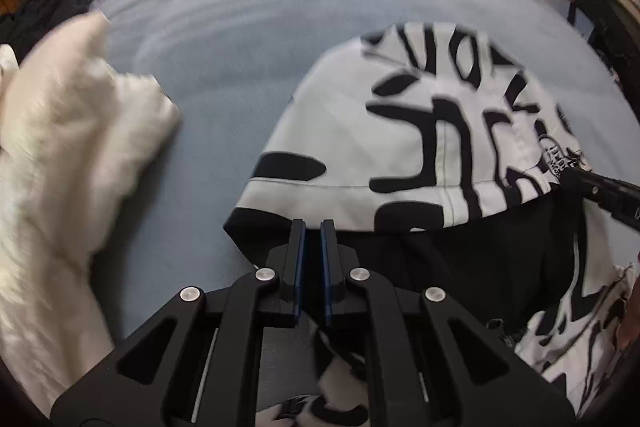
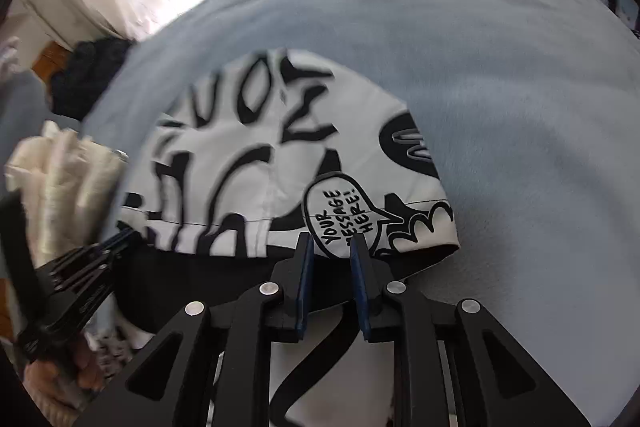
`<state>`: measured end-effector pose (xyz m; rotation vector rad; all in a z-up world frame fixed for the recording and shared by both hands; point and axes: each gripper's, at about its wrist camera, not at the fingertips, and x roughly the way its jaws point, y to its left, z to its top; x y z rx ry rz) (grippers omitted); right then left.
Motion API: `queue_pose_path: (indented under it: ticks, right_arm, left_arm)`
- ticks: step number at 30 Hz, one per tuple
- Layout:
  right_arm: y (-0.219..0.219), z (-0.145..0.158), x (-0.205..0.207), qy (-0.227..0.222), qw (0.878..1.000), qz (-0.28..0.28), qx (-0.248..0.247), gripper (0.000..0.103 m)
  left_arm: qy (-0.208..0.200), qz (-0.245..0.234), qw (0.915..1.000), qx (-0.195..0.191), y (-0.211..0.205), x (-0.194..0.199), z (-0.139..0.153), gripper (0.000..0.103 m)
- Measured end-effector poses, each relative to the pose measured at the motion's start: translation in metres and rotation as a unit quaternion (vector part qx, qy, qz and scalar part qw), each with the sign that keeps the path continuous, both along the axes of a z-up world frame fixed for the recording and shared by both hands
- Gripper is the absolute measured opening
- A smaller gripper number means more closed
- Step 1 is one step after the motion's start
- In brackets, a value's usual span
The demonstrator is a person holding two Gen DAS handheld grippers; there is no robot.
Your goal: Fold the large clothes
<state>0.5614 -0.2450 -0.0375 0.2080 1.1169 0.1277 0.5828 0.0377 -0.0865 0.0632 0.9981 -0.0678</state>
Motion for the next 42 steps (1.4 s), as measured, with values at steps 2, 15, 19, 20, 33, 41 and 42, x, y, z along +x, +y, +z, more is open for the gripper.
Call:
queue_pose_path:
  ticks: [2, 15, 19, 20, 33, 41, 42]
  right_arm:
    - [-0.01, 0.017, -0.001, -0.023, 1.0, -0.01, -0.003, 0.051]
    - [-0.048, -0.022, 0.043, 0.007, 0.996, -0.082, 0.022, 0.084]
    - [-0.045, -0.037, 0.054, 0.008, 0.996, -0.083, 0.019, 0.079]
    - [-0.043, -0.039, 0.055, 0.006, 0.997, -0.08, 0.021, 0.073]
    - [0.015, -0.009, 0.026, -0.067, 0.996, 0.008, -0.056, 0.009]
    - [0.033, 0.075, -0.091, -0.205, 0.973, 0.071, -0.084, 0.008]
    - [0.037, 0.086, -0.118, -0.232, 0.965, 0.083, -0.089, 0.008]
  left_arm:
    - [-0.02, -0.002, 0.9997, -0.01, 0.01, 0.001, 0.016, 0.005]
    - [0.037, 0.02, 0.9967, -0.07, 0.04, 0.042, -0.016, 0.042]
    - [0.035, 0.029, 0.9938, -0.102, 0.047, 0.05, -0.026, 0.047]
    - [0.034, 0.032, 0.9928, -0.111, 0.048, 0.053, -0.028, 0.049]
    - [-0.065, 0.017, 0.9919, -0.108, 0.014, 0.027, 0.001, 0.0]
    - [-0.14, -0.039, 0.9795, -0.139, 0.029, -0.065, 0.055, 0.0]
    - [-0.145, -0.04, 0.9785, -0.141, 0.031, -0.075, 0.058, 0.0]
